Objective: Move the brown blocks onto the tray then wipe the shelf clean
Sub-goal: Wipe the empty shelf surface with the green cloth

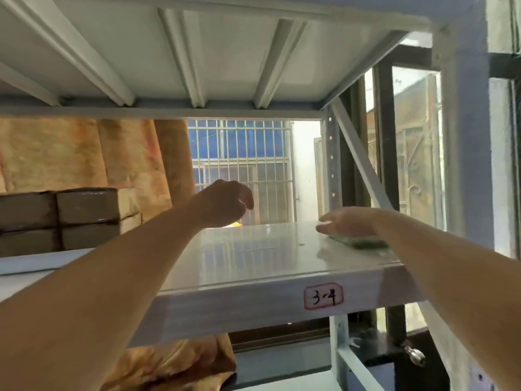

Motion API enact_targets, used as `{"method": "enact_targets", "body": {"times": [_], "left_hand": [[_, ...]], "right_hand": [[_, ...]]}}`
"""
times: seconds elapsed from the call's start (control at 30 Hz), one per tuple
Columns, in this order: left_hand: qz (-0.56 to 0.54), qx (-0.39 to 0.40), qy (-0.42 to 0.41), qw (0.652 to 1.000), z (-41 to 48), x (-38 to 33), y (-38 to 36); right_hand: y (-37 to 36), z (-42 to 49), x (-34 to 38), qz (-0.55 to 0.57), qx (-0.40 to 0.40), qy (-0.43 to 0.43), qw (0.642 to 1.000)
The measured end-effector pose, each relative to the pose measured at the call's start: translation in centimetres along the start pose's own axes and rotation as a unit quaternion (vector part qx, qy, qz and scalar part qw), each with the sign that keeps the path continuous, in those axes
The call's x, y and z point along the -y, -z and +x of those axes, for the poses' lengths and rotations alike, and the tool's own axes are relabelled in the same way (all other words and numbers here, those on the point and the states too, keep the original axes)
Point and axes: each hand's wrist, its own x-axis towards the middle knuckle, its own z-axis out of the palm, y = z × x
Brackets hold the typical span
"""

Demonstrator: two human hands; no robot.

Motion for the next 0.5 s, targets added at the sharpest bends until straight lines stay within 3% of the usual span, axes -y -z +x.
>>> {"method": "enact_targets", "body": {"times": [0.17, 0.33, 0.5], "left_hand": [[0.038, 0.089, 0.003, 0.995, -0.1, 0.3, -1.9], [-0.021, 0.108, 0.044, 0.993, 0.0, 1.9, -2.8], [-0.094, 0.148, 0.004, 0.984, 0.0, 0.9, -3.2]], "right_hand": [[0.0, 0.3, -2.9, 0.083, 0.044, -0.068, 0.993], [-0.1, 0.0, -3.1, 0.068, 0.078, -0.120, 0.987], [-0.6, -0.1, -3.4, 0.106, 0.093, -0.152, 0.978]]}}
